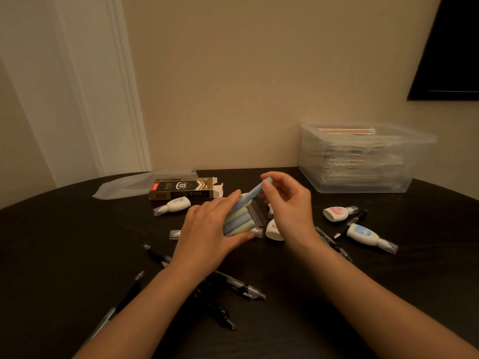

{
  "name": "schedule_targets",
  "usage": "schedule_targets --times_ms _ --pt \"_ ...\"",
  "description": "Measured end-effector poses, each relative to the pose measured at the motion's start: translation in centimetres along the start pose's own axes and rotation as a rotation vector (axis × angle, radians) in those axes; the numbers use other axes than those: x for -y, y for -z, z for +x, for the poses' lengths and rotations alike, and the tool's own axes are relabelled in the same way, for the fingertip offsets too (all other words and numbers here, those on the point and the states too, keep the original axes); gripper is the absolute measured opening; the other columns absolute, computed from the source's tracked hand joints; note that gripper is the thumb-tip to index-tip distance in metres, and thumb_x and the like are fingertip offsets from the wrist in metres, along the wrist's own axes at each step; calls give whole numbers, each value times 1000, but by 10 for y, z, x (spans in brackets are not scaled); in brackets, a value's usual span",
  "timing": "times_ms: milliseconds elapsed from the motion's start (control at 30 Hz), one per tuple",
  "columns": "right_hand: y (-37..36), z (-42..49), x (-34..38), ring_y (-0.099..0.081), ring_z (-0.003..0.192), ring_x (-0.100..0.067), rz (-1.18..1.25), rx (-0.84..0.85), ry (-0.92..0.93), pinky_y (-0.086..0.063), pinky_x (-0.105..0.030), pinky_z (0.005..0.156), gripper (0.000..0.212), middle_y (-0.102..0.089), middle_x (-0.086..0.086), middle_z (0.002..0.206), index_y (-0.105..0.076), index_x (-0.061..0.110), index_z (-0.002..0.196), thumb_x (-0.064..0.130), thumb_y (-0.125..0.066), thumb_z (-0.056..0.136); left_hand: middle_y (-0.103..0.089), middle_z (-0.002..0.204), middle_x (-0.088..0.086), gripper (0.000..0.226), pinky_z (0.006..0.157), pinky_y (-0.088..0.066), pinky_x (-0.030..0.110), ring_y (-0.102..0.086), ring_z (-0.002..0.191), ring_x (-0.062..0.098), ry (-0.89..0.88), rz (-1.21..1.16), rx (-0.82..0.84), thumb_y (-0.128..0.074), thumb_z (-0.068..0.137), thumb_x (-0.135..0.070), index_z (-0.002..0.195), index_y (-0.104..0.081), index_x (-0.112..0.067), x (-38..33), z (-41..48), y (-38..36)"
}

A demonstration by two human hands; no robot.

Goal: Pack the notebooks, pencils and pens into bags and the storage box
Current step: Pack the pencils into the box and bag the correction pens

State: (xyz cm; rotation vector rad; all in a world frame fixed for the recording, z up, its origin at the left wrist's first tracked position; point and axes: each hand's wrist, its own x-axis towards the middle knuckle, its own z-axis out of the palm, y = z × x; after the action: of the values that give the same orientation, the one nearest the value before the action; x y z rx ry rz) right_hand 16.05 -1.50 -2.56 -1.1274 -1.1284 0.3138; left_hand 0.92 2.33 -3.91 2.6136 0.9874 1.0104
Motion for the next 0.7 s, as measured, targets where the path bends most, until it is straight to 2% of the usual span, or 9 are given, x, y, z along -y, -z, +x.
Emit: schedule_targets --times_ms 167,300,400,467,567,700 --pt "-4 -7 1 -62 92 2 -67 99 23 -54 -20 81 19 -65 15 92 -65 29 98 13 -57 92 -47 138 -9 80 107 -29 30 -41 124 6 1 -28 -27 -68 78 -46 145 -26 -30 0 0 1" --pt "-5 -10 2 -62 84 0 -77 147 20 -52 -16 73 18 -63 9 88 -61 25 92 8 -61 89 -48 136 -9 80 105 -29 28 -41 123 7 -21 -31 -56 -68 77 -45 145 -28 -29 -1 0 2" --pt "-5 -10 3 -61 80 -6 -116 176 58 -53 -20 70 18 -63 7 83 -62 25 83 9 -62 89 -49 135 -7 81 105 -28 28 -42 123 9 -30 -32 -73 -69 76 -45 144 -29 -29 -2 0 2" --pt "-5 -10 3 -60 85 -7 -124 216 65 -52 -22 73 18 -62 8 89 -64 26 82 12 -58 91 -50 135 -6 82 104 -28 27 -43 123 9 -36 -30 -82 -70 76 -45 144 -29 -28 -2 0 2" --pt "-5 -13 4 -55 98 3 -62 281 -1 -47 -14 81 28 -58 8 102 -67 26 85 19 -44 98 -51 132 -5 82 101 -29 25 -44 120 9 -32 -26 -98 -71 75 -44 144 -31 -26 1 0 2" --pt "-4 -13 -1 -49 112 -2 -84 366 -41 -40 -21 89 35 -54 14 111 -67 35 95 30 -32 101 -56 128 -2 82 99 -32 28 -49 117 14 -34 -22 -124 -75 72 -41 142 -36 -21 7 0 3"
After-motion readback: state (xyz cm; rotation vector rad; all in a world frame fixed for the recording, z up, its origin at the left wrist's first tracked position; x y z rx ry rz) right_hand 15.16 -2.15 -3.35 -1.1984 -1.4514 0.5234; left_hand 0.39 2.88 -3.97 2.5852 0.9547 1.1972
